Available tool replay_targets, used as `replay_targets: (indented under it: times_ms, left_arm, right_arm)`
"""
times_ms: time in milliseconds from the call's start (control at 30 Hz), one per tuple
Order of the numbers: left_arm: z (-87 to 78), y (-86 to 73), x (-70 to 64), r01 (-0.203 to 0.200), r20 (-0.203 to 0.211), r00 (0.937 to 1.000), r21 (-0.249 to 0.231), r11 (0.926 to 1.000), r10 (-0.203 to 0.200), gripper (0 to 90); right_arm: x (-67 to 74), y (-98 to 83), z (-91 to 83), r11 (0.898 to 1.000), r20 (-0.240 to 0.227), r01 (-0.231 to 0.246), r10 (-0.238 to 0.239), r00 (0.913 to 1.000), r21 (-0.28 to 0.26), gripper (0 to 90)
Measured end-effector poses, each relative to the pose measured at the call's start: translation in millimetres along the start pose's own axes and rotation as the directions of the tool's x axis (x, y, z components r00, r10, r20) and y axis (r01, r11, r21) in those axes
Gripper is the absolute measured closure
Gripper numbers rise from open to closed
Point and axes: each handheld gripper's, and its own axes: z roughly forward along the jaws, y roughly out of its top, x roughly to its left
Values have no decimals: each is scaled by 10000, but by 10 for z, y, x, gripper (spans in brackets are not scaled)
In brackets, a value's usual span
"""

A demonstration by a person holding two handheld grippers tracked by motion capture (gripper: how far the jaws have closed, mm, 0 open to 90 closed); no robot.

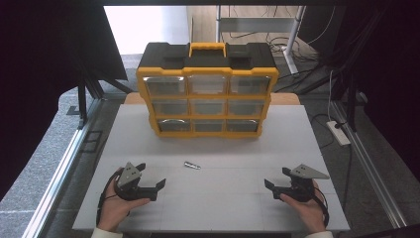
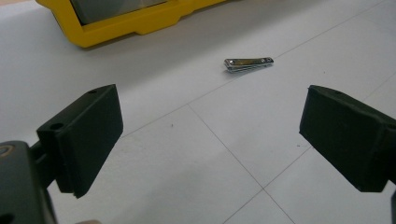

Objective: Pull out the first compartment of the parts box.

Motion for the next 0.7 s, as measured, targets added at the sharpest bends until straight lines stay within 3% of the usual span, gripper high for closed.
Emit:
replay_targets:
  times_ms: [367,700]
  left_arm:
    - [-12,13,-3,-168,-141,9998,-394,9991,162,68]
    - [-36,38,-83,-391,-148,9992,-580,9976,383,67]
  right_arm:
    - [-23,4,-10,9989,-68,-436,435,9990,-150,139]
    - [16,-3,-29,9997,-16,-221,221,9998,-40,139]
